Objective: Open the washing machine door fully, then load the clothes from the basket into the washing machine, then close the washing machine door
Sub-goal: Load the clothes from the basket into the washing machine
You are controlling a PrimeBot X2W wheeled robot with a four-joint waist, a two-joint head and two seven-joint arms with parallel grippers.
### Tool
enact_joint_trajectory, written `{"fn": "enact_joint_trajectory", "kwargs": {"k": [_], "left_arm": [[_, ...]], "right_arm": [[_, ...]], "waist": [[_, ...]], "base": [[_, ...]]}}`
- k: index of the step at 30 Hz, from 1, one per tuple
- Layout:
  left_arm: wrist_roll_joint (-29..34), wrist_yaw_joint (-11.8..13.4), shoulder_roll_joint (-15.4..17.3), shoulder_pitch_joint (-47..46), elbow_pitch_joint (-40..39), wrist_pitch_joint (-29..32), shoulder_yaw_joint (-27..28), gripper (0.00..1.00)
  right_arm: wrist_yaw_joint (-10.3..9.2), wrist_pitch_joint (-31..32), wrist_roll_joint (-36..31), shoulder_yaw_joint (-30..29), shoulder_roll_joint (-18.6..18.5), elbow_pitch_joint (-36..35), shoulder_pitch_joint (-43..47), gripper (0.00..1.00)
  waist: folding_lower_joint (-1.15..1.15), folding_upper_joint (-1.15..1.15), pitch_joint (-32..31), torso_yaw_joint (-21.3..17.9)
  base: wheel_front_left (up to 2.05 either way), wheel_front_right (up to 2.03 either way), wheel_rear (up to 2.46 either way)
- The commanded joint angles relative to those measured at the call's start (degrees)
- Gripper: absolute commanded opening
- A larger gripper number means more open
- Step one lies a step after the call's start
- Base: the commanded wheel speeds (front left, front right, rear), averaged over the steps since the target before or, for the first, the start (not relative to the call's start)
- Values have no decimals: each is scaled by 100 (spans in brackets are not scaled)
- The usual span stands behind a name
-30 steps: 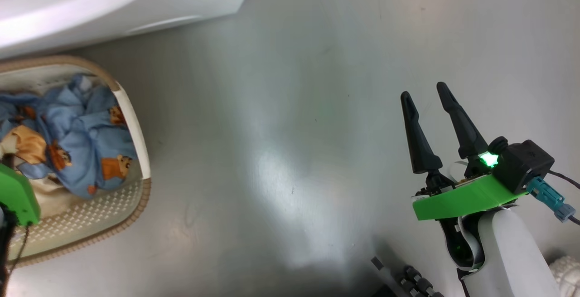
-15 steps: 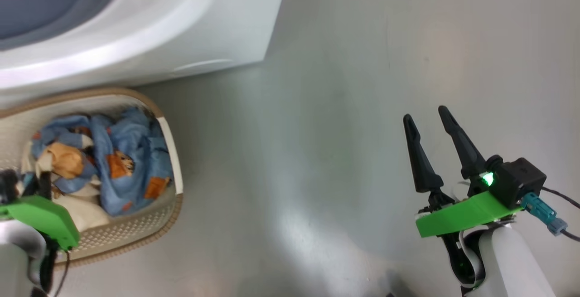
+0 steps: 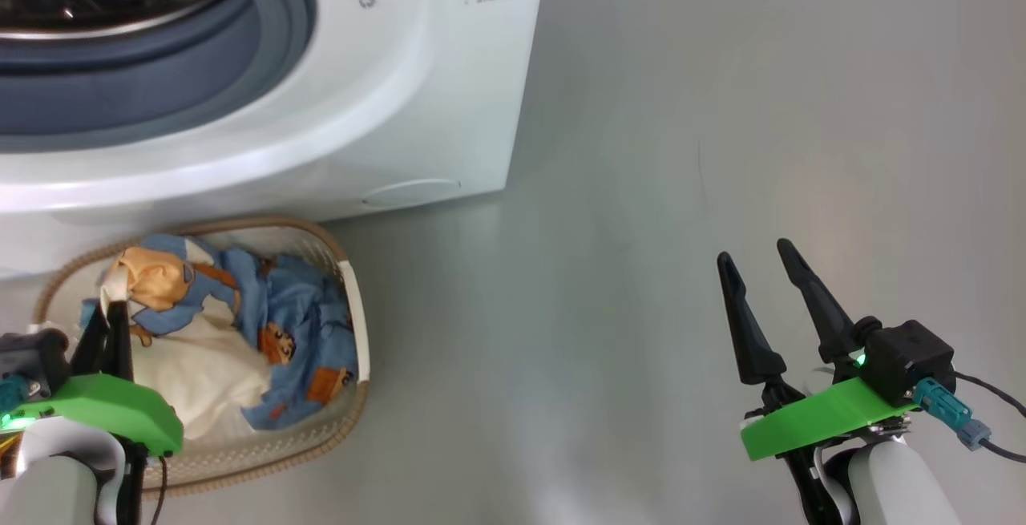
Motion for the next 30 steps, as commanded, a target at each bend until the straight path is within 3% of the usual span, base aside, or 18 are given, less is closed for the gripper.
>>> {"fn": "enact_joint_trajectory", "kwargs": {"k": [1, 12, 22, 30], "left_arm": [[-18, 69, 193, 140, -279, -72, 233, 0], [124, 247, -154, 1117, -2100, -84, 580, 0], [371, 277, -430, 1808, -2984, -85, 898, 0], [500, 243, -702, 2316, -3238, -85, 1080, 0]], "right_arm": [[9, -42, -60, 130, 12, -113, 133, 100], [9, -43, -99, 90, -58, -123, 564, 100], [9, -39, -147, 109, -173, -163, 882, 100], [9, 78, -165, 112, -211, -264, 1148, 100]], "waist": [[0, 0, -290, 75], [0, 0, -1137, 92], [0, 0, -1742, 75], [0, 0, -2252, 73]], "base": [[0, 0, 0], [0, 0, 0], [0, 0, 0], [0, 0, 0]]}}
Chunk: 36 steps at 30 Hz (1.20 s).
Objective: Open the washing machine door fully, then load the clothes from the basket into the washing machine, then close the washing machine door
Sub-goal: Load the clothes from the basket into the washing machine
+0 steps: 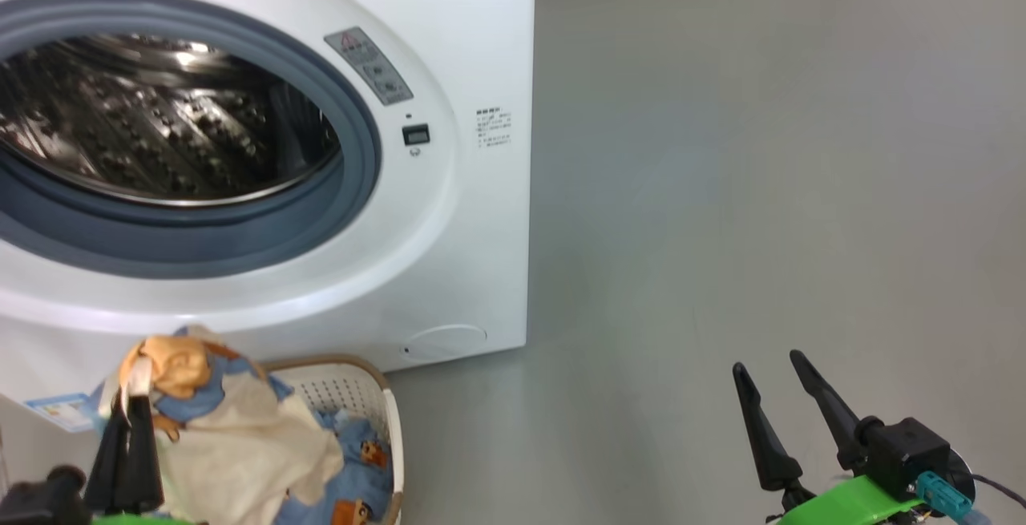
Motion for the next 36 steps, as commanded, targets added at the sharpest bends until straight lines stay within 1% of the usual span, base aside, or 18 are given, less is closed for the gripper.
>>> {"fn": "enact_joint_trajectory", "kwargs": {"k": [1, 7, 22, 36], "left_arm": [[88, 1, 61, 4, -199, -61, 246, 0], [200, -23, -72, 270, -285, -61, 367, 0], [364, -168, -264, 410, -235, -61, 579, 0], [440, -289, -371, 298, -165, -61, 601, 0]], "right_arm": [[9, 21, -72, 149, -65, -179, 38, 100], [9, 122, -87, 131, -84, -298, 186, 100], [9, 197, -116, 85, -71, -406, 207, 100], [9, 161, -113, 70, -44, -396, 140, 100]], "waist": [[0, 0, -276, -6], [0, 0, -443, -20], [0, 0, -491, 64], [0, 0, -286, 207]], "base": [[0, 0, 0], [0, 0, 0], [0, 0, 0], [0, 0, 0]]}}
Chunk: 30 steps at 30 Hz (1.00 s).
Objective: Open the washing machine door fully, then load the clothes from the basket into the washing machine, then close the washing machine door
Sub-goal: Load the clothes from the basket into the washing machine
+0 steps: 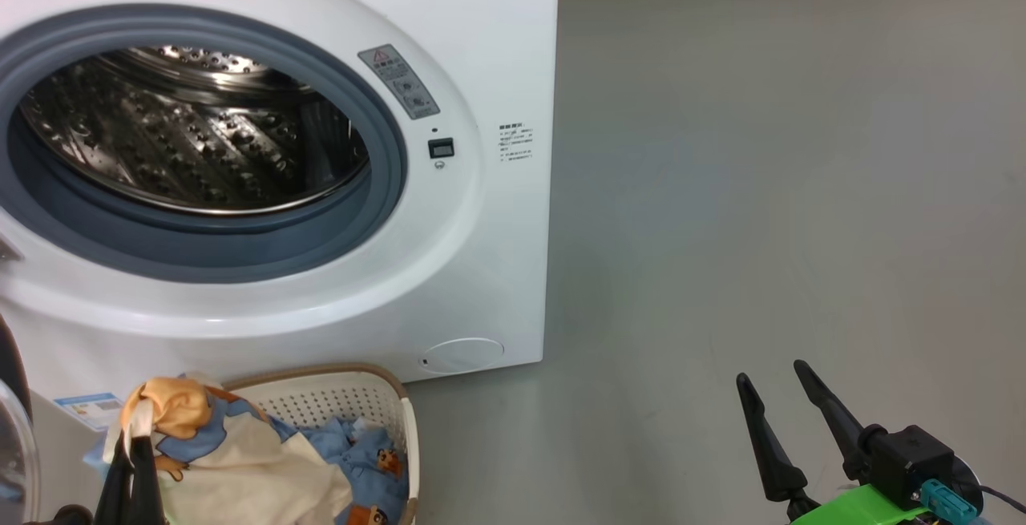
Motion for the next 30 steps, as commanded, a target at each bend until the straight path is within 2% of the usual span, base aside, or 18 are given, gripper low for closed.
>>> {"fn": "enact_joint_trajectory", "kwargs": {"k": [1, 10, 19, 30], "left_arm": [[62, -21, 58, -202, -120, -61, 211, 0], [160, -116, 27, -454, -54, -61, 169, 0], [205, -175, 68, -1182, 341, -61, 153, 0], [288, -281, 602, -2746, 1133, -61, 158, 0]], "right_arm": [[9, -56, -32, 107, -19, -142, -116, 100], [9, -99, -3, 110, 3, -105, -222, 100], [9, -165, 0, 123, 33, -80, -411, 100], [9, -237, -10, 270, 38, 44, -766, 100]], "waist": [[0, 0, 43, 26], [0, 0, 389, 41], [0, 0, 923, -12], [0, 0, 1548, -198]], "base": [[0, 0, 0], [0, 0, 0], [0, 0, 0], [0, 0, 0]]}}
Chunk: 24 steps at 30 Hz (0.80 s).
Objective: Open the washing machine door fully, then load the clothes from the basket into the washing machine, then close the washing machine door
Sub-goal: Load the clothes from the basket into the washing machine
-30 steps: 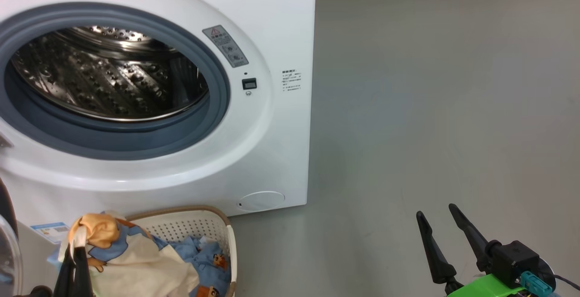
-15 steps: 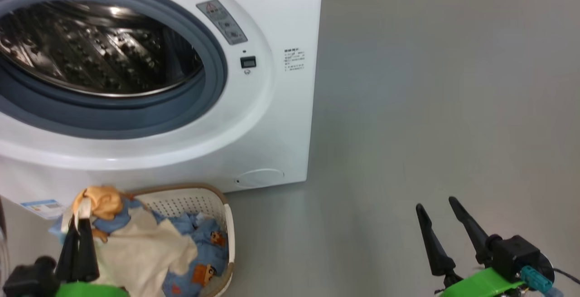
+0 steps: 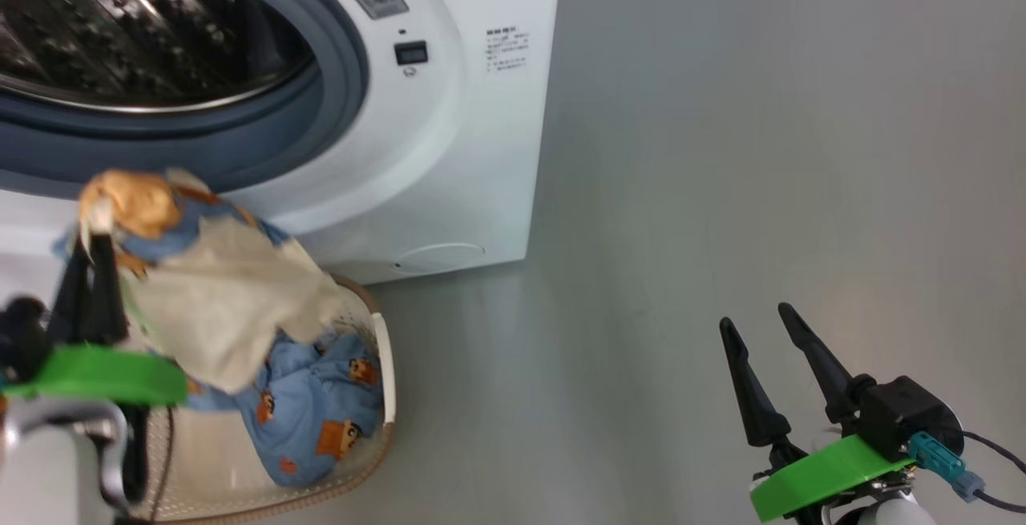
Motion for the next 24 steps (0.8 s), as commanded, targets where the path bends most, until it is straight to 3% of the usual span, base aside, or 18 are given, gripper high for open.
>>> {"fn": "enact_joint_trajectory", "kwargs": {"k": [1, 12, 24], "left_arm": [[39, -18, 310, -471, 36, -58, 200, 0], [93, -65, 841, -2114, 933, 138, 77, 0], [210, -105, 1198, -3846, 1973, 589, -242, 0]], "right_arm": [[9, -84, -16, 171, -23, -95, -158, 100], [9, -138, 7, 264, -6, -24, -466, 100], [9, -167, 113, 292, 66, -26, -736, 100]], "waist": [[0, 0, 274, -138], [0, 0, 921, -467], [0, 0, 1835, -844]], "base": [[0, 0, 0], [0, 0, 0], [0, 0, 0]]}}
